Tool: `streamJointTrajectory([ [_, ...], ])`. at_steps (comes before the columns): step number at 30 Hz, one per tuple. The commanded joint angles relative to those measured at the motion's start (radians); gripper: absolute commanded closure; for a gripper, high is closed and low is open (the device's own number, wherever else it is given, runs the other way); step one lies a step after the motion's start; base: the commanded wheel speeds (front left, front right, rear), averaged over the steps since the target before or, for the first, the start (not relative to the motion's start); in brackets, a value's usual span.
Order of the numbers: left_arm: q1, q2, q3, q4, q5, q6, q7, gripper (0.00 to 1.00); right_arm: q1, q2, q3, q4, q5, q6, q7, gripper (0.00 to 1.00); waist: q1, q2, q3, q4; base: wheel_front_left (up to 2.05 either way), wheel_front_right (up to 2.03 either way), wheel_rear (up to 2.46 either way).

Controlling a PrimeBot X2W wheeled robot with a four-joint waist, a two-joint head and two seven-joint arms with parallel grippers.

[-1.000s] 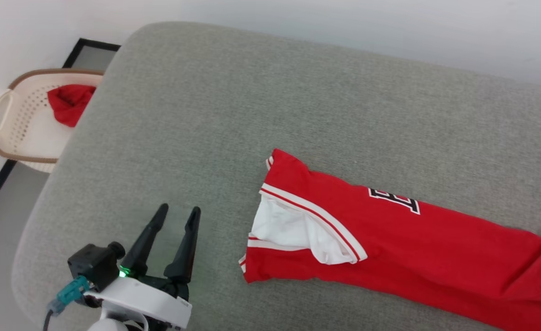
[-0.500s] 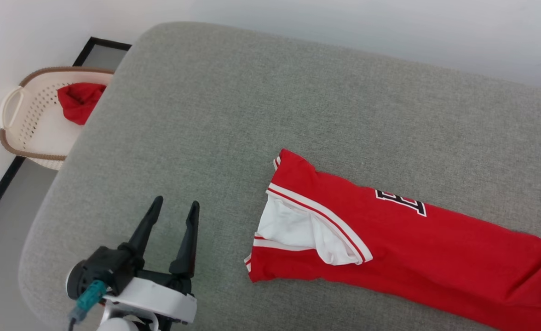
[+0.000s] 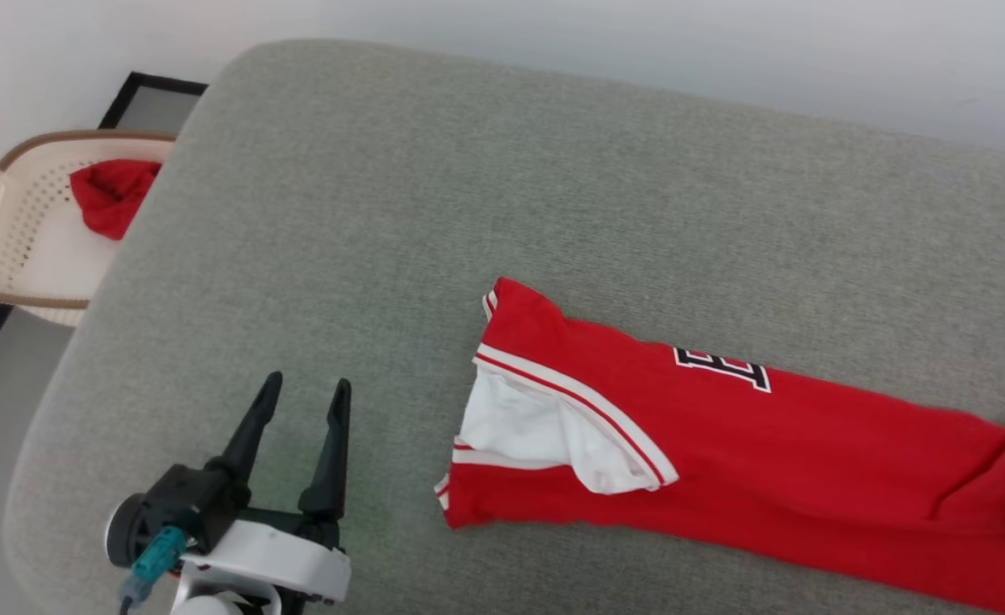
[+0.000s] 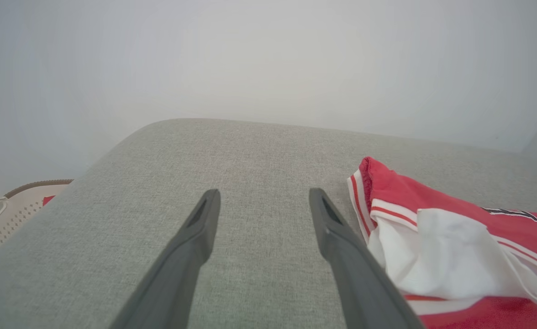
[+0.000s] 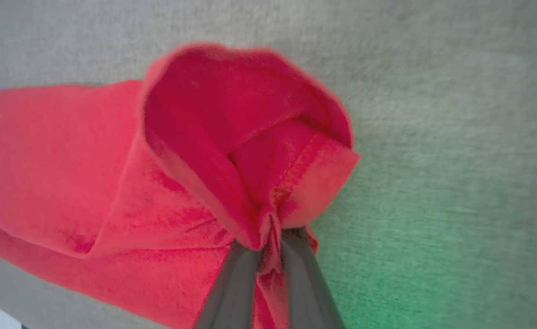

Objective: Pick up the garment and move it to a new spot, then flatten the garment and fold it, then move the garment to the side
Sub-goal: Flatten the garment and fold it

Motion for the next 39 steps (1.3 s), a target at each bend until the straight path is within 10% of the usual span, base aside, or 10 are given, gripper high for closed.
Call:
streamJointTrajectory([
  [1, 0.013, -0.002, 0.009, -0.004, 0.007, -0.005, 0.001, 0.0, -0.009, -0.02, -0.02, 0.014, -0.004, -0.002, -0.024, 1.0, 0.0, 0.0, 0.002, -0.019, 0.0, 0.0, 0.0],
  [20, 0.009, 0.062, 0.04, -0.037, -0.005, -0.007, 0.001, 0.0, -0.062, -0.282, -0.257, 0.241, -0.115, -0.002, -0.245, 1.0, 0.0, 0.0, 0.056, -0.157, 0.0, 0.0, 0.0],
  [26, 0.008, 0.065, 0.027, -0.012, -0.009, -0.007, 0.001, 0.0, -0.041, -0.299, -0.14, 0.193, -0.065, -0.002, -0.249, 1.0, 0.0, 0.0, 0.035, -0.156, 0.0, 0.0, 0.0],
  [39, 0.026, 0.057, 0.019, 0.028, -0.021, -0.007, 0.001, 0.0, -0.034, -0.216, 0.21, -0.304, 0.057, -0.002, -0.113, 1.0, 0.0, 0.0, -0.009, -0.134, 0.0, 0.0, 0.0],
])
